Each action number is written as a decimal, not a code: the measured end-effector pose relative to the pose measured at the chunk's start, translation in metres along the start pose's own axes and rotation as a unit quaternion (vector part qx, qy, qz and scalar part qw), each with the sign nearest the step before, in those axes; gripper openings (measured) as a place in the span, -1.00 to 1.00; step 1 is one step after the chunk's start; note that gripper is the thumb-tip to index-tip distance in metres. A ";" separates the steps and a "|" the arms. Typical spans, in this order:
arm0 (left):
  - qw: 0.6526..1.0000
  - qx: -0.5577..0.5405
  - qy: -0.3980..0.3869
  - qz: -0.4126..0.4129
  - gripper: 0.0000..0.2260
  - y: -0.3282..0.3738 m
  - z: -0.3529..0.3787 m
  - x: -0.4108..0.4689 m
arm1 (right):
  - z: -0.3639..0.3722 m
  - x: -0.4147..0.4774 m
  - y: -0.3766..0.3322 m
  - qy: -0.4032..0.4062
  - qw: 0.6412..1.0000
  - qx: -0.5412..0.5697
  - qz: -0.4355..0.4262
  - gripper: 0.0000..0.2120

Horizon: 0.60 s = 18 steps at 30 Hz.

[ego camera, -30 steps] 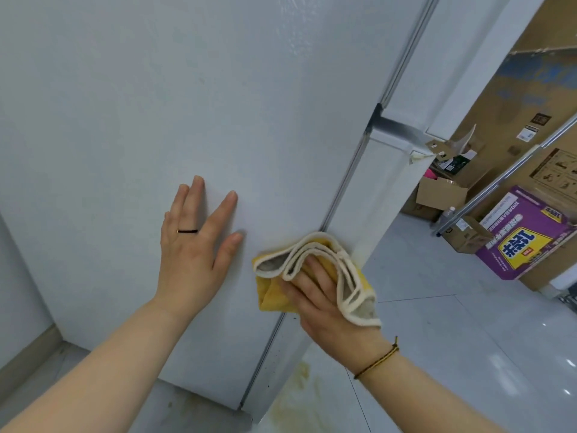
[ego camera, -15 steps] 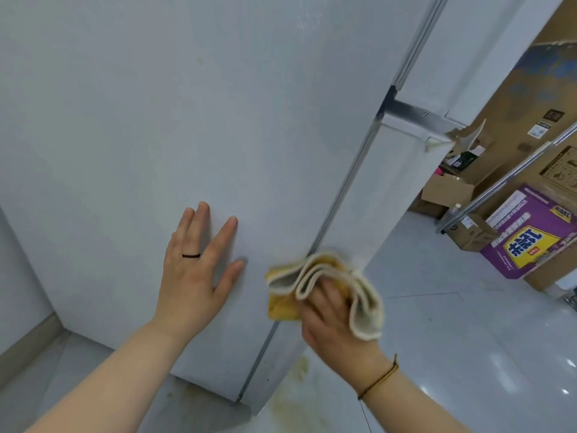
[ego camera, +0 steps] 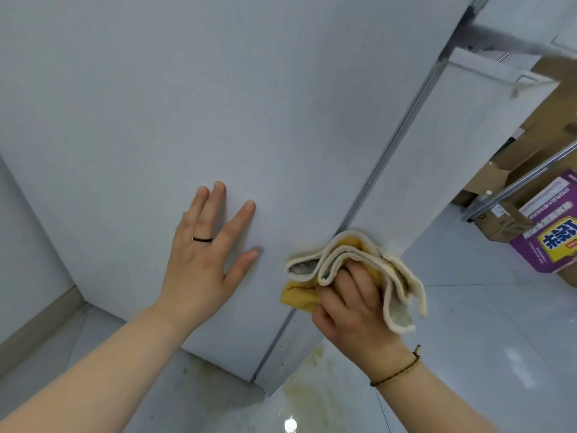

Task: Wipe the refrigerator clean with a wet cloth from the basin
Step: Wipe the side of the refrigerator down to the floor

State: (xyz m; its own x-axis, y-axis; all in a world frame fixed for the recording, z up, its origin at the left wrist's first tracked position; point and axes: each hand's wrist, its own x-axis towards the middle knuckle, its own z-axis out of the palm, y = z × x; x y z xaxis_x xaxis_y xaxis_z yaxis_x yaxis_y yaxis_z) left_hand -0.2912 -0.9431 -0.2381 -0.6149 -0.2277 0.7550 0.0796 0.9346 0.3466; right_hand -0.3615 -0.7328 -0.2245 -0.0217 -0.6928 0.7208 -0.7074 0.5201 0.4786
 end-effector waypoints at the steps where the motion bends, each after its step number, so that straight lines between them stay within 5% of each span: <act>1: 1.000 0.001 -0.003 0.003 -0.60 -0.002 0.001 -0.004 | 0.007 -0.014 -0.009 -0.016 1.000 0.002 -0.002 -0.86; 8: 0.998 -0.006 -0.045 -0.032 -0.59 -0.008 0.024 -0.050 | 0.024 -0.084 -0.030 -0.254 0.963 -0.004 -0.093 -0.72; 11: 0.998 -0.001 -0.042 -0.047 -0.59 -0.010 0.031 -0.060 | -0.001 -0.049 -0.001 -0.179 0.972 -0.049 -0.143 -0.71; 15: 0.999 -0.012 -0.029 -0.035 -0.61 -0.016 0.043 -0.064 | -0.013 -0.005 0.012 -0.014 0.996 -0.080 -0.048 -0.73; 18: 0.999 -0.021 -0.030 -0.021 -0.59 -0.024 0.047 -0.066 | 0.000 -0.013 -0.007 -0.004 0.998 -0.068 0.006 -0.70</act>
State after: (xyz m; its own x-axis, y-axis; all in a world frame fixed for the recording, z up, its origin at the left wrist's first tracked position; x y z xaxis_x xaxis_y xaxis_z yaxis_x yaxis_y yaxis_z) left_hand -0.2889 -0.9373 -0.3222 -0.6636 -0.2480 0.7058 0.0855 0.9121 0.4010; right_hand -0.3561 -0.7272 -0.2375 -0.0349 -0.6894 0.7235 -0.6050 0.5908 0.5338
